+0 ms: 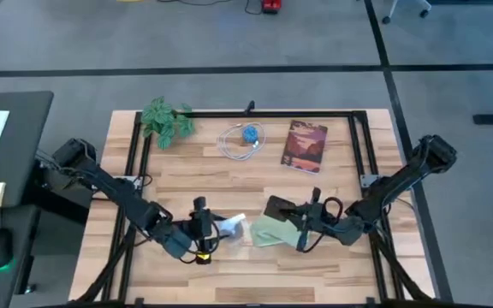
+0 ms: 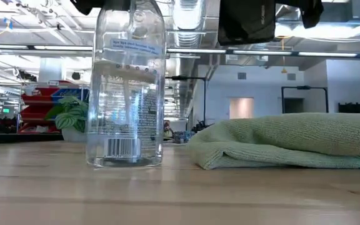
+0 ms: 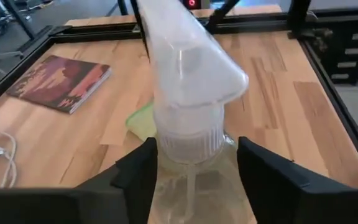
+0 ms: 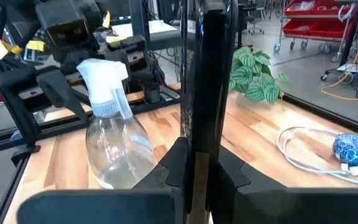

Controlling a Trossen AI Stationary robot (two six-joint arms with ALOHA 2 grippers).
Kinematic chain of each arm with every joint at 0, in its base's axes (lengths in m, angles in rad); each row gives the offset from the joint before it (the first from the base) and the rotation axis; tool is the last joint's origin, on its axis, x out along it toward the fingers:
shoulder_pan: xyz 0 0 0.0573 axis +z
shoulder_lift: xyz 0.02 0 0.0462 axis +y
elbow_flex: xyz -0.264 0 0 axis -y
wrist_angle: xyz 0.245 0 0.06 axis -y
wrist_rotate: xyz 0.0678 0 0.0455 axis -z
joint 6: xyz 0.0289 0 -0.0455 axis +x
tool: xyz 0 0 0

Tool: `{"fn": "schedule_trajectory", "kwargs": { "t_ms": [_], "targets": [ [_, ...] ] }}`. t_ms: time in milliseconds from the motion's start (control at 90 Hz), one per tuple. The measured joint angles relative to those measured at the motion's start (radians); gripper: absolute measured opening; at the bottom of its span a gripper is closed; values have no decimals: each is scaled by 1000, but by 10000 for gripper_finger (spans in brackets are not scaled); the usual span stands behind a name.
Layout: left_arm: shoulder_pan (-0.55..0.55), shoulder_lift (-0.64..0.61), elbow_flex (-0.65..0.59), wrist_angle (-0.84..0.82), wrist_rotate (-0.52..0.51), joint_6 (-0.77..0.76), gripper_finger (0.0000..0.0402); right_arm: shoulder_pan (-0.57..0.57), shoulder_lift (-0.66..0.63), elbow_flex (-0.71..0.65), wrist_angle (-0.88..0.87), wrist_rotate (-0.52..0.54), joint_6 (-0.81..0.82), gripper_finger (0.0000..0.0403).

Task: Apply microfiber cloth
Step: Spray the back of the black cellphone with the spray bottle

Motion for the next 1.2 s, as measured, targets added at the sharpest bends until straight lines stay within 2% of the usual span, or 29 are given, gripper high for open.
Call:
{"fn": "schedule_trajectory", "kwargs": {
  "t_ms": [200, 556, 856, 989, 1200],
  "targets": [
    [-8, 16, -2, 24, -94, -35, 162, 0, 0, 0, 4, 0, 3, 16],
    [-12, 17, -3, 210, -121, -50, 160, 0, 0, 0, 0, -1, 3, 18],
    [31, 16, -3, 219, -117, -65, 154, 0, 0, 0, 0, -1, 3, 20],
    [42, 16, -3, 218, -119, -64, 119, 0, 0, 0, -1, -1, 3, 20],
    [44, 16, -2, 216, -182, -42, 27, 0, 0, 0, -1, -1, 3, 20]
  ]
}}
